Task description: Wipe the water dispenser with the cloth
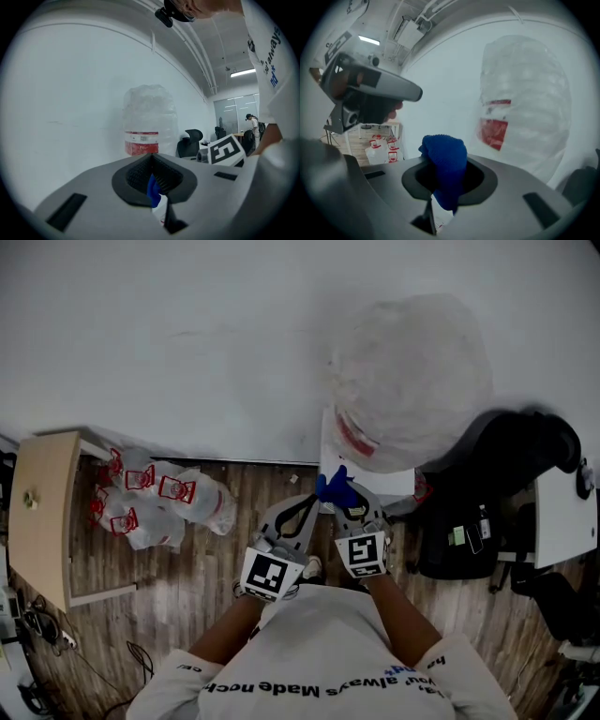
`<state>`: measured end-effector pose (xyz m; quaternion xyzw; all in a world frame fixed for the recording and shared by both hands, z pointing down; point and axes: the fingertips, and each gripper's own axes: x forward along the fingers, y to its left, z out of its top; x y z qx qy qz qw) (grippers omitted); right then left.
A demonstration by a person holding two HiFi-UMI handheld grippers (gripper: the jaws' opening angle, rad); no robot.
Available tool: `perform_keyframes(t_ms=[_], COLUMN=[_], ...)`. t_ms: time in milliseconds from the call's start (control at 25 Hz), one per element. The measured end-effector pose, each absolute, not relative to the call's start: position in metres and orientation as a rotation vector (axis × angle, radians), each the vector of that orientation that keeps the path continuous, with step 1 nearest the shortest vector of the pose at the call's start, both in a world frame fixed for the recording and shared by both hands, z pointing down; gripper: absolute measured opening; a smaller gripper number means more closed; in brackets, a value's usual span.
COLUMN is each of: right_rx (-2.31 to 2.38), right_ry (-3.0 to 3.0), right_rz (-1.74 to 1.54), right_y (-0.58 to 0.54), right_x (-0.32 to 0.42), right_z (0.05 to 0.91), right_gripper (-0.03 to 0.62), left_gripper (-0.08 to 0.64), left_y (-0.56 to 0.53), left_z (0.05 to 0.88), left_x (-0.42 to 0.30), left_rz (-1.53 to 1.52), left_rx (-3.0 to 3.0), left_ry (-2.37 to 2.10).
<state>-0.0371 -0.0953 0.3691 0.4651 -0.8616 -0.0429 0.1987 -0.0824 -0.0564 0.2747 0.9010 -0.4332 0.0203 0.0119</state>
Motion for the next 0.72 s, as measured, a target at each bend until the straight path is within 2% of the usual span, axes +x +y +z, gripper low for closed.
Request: perform_keyframes(t_ms=[720], right_rx=[1.277], right_ry=[-2.078], right_rz=[-0.052], right_y=[-0.194], right_x=[-0.036], right_z=[0.527], right_gripper=[0.083], left_gripper=[0.02], left_y=[-0.069], left_z=[0.304], left_x=[-0.097], left_rz=[0.139], left_rx=[2.758], left_ry=[-1.348])
